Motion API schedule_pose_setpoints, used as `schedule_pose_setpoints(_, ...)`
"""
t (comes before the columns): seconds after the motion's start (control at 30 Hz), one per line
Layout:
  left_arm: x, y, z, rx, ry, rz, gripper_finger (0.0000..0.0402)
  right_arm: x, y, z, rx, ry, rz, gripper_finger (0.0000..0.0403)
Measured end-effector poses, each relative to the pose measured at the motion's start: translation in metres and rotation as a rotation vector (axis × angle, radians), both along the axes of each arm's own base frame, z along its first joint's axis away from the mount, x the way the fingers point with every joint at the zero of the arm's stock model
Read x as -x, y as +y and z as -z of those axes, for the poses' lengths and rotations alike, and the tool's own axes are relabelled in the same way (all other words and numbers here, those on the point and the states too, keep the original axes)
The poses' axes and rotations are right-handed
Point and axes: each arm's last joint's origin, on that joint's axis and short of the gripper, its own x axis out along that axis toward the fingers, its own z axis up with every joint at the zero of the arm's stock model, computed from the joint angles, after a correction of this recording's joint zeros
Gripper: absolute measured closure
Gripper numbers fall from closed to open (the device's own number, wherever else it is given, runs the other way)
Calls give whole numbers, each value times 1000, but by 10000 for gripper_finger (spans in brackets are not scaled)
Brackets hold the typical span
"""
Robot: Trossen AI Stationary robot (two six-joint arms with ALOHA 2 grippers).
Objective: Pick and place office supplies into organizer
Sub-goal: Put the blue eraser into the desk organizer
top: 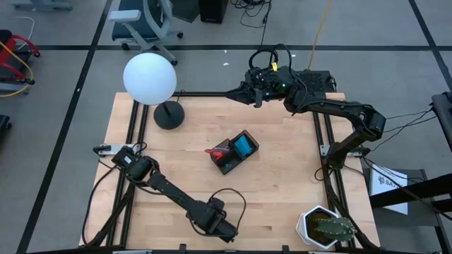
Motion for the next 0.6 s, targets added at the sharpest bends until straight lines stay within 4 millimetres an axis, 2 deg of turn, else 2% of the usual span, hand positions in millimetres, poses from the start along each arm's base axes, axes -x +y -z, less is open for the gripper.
schedule_pose_setpoints(0.33,-9,20,-16,-64,6,119,321,0,0,0,0,0,0,287)
schedule_pose_setpoints(0.6,-11,62,-56,-194,-42,197,321,0,0,1,-4,7,0,287)
